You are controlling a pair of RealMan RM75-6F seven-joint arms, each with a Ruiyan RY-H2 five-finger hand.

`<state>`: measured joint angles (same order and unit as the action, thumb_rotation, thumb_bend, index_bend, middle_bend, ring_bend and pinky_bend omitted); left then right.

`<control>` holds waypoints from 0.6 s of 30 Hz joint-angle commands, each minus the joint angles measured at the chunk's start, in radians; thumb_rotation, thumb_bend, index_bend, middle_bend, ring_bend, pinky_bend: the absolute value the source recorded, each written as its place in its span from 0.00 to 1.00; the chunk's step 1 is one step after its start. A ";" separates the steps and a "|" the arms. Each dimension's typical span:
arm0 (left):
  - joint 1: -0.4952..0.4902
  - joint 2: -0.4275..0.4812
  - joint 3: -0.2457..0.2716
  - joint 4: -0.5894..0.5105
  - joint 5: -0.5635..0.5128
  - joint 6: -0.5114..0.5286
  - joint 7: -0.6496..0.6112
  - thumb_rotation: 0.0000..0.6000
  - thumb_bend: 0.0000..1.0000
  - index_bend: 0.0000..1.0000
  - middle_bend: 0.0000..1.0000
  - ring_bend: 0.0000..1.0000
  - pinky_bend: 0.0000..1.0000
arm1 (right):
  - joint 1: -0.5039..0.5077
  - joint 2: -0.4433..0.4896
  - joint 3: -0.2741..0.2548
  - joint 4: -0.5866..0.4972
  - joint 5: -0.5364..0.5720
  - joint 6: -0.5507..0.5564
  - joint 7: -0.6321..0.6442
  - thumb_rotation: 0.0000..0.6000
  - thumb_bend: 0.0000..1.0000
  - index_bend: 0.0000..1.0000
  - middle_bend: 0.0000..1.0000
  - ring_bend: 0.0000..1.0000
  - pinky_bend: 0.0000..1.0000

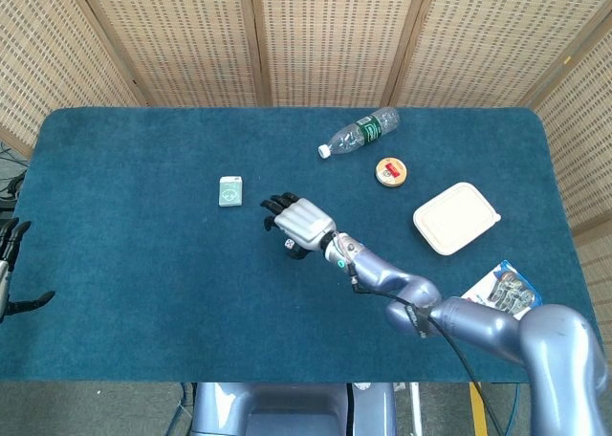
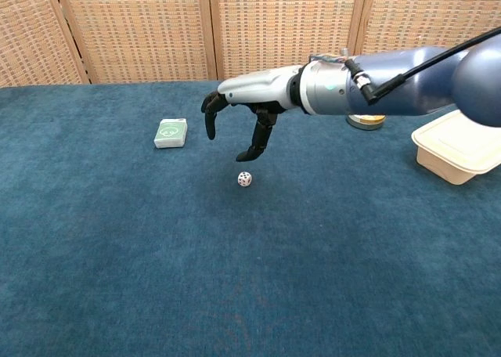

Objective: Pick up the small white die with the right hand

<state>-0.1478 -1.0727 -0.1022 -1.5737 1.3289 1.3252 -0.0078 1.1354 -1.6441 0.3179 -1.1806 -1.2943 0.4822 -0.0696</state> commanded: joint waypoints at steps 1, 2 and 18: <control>-0.002 0.002 0.000 0.002 -0.005 -0.006 -0.006 1.00 0.00 0.00 0.00 0.00 0.00 | 0.028 -0.050 -0.014 0.047 0.049 -0.009 -0.055 1.00 0.36 0.31 0.09 0.00 0.09; -0.003 0.003 0.000 0.004 -0.007 -0.009 -0.009 1.00 0.00 0.00 0.00 0.00 0.00 | 0.035 -0.070 -0.018 0.064 0.066 -0.005 -0.072 1.00 0.38 0.31 0.09 0.00 0.09; -0.007 0.010 0.000 0.014 -0.016 -0.022 -0.038 1.00 0.00 0.00 0.00 0.00 0.00 | 0.054 -0.193 -0.086 0.213 0.078 0.070 -0.176 1.00 0.44 0.33 0.10 0.00 0.09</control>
<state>-0.1544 -1.0626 -0.1027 -1.5599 1.3132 1.3032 -0.0459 1.1890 -1.8281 0.2430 -0.9839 -1.2104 0.5470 -0.2348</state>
